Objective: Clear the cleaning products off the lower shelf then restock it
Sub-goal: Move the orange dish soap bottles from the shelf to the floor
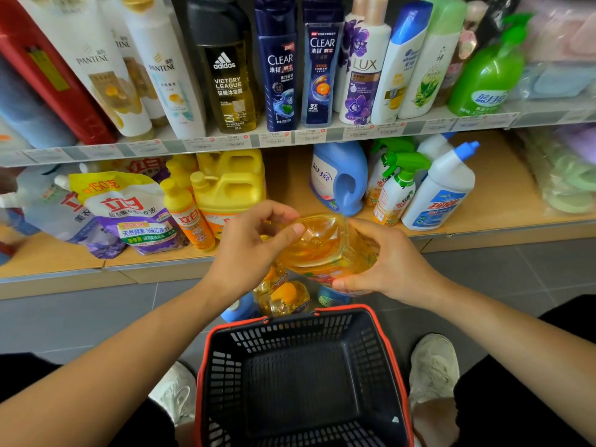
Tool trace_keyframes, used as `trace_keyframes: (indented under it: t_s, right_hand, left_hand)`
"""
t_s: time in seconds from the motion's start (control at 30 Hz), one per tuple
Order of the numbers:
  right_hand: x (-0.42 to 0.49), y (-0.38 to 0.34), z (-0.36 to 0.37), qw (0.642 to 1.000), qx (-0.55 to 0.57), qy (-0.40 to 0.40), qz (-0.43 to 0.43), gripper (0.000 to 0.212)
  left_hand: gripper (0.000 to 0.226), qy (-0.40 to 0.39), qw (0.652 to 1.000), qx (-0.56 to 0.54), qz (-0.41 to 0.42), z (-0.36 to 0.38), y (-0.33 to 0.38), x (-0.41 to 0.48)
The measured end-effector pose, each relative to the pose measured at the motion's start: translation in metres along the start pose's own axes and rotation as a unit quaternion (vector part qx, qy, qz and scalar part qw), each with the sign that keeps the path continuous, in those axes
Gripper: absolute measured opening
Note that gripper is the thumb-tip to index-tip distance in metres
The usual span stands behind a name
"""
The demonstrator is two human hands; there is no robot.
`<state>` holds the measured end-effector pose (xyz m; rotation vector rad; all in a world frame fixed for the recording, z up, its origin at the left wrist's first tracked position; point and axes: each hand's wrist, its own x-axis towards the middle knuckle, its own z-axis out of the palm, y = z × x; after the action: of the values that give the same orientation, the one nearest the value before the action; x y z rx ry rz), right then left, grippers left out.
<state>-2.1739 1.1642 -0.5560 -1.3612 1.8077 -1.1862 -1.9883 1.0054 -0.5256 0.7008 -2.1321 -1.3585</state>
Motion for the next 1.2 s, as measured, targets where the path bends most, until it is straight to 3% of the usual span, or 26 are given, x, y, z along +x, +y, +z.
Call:
trace_keyframes:
  t_s: [0.1, 0.3, 0.43, 0.7, 0.87, 1.0, 1.07, 1.2]
  right_hand:
    - [0.000, 0.000, 0.001, 1.000, -0.002, 0.001, 0.003, 0.084]
    - [-0.002, 0.002, 0.001, 1.000, -0.010, -0.001, 0.002, 0.086]
    - [-0.002, 0.000, -0.001, 0.999, 0.040, 0.008, -0.003, 0.076]
    - [0.003, -0.006, -0.006, 0.988, 0.146, 0.045, 0.029, 0.054]
    - [0.008, -0.008, -0.012, 0.974, 0.212, 0.071, 0.047, 0.055]
    - [0.009, -0.010, -0.016, 0.956, 0.272, 0.098, 0.055, 0.066]
    - [0.009, -0.012, -0.018, 0.948, 0.295, 0.103, 0.056, 0.070]
    - [0.009, -0.014, -0.020, 0.944, 0.311, 0.104, 0.044, 0.073]
  left_hand:
    - [0.020, -0.003, 1.000, -0.002, -0.006, 0.003, -0.002, 0.000]
    - [0.047, -0.028, 0.999, -0.019, -0.016, 0.005, 0.002, -0.005]
    - [0.030, -0.030, 0.998, -0.046, -0.020, 0.001, 0.003, -0.002]
    - [0.029, -0.039, 0.979, -0.186, -0.074, 0.006, -0.011, 0.005]
    - [0.032, -0.168, 0.973, -0.085, -0.131, 0.030, -0.046, -0.001]
    - [0.073, -0.260, 0.947, -0.037, -0.184, 0.045, -0.064, -0.013]
    - [0.070, -0.276, 0.936, -0.057, -0.212, 0.047, -0.066, -0.016]
    - [0.064, -0.264, 0.907, -0.205, -0.256, 0.052, -0.062, -0.015]
